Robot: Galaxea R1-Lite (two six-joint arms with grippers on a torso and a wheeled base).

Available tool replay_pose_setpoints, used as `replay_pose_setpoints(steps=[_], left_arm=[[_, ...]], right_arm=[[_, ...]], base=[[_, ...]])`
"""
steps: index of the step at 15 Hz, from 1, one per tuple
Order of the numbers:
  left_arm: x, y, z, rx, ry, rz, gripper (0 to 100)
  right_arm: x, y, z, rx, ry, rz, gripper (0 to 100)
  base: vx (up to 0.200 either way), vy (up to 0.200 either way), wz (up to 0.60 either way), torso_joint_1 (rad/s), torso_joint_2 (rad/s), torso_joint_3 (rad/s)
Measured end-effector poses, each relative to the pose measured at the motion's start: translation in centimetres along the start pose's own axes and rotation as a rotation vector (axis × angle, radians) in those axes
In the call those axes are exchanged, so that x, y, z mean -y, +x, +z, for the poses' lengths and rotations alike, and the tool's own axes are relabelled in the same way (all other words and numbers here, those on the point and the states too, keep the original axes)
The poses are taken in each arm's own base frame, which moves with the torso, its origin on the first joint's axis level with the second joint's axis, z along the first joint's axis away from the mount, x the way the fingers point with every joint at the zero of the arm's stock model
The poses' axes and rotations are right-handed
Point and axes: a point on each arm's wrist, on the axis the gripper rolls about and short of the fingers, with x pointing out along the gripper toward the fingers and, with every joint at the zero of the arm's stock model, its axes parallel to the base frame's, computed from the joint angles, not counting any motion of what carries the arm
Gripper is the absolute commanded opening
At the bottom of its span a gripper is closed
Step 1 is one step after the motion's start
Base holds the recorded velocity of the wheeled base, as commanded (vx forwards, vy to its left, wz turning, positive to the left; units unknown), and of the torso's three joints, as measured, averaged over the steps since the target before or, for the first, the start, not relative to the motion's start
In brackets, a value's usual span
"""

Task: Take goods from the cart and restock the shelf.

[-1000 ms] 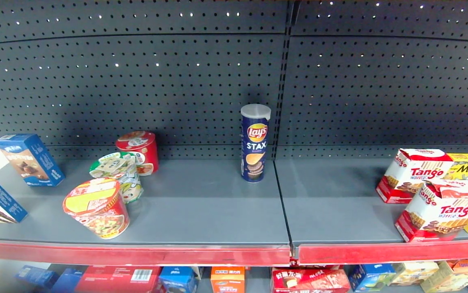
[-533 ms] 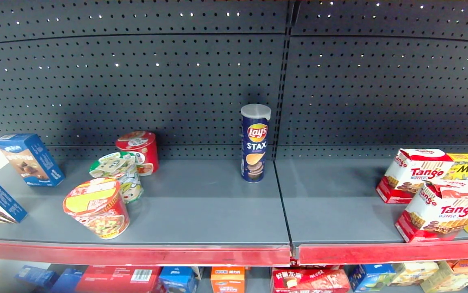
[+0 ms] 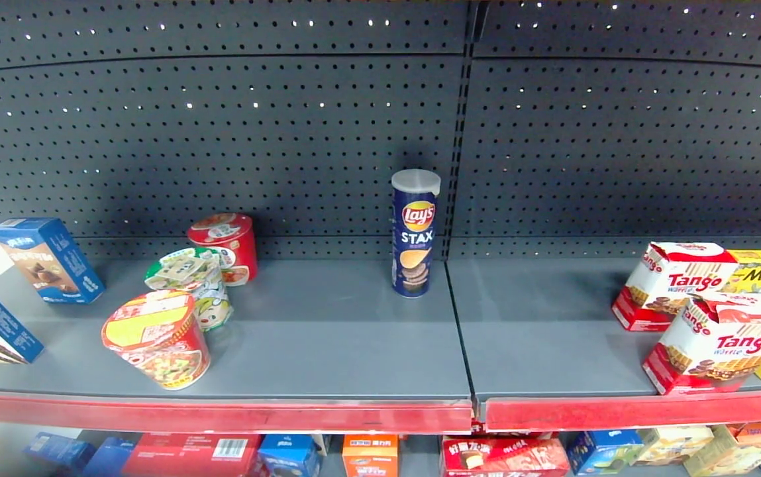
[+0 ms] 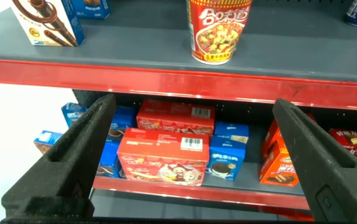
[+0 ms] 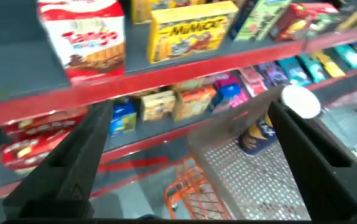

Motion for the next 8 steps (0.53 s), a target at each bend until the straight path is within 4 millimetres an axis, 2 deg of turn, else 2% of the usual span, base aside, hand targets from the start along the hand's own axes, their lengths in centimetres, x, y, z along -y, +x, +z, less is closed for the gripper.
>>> replay_pose_setpoints(steps=[5,8], left_arm=[[0.0,0.0,0.0,0.0,0.0,0.0,100],[0.0,0.0,0.0,0.0,0.0,0.0,100]], right_arm=[[-0.5,-0.4,-5.6,0.008,-0.017,0.081,100],[-0.7,-0.7,-7.3,0.017,-0.044,0.065,100]], base=[[0.0,0.0,0.0,0.0,0.0,0.0],[0.0,0.0,0.0,0.0,0.0,0.0]])
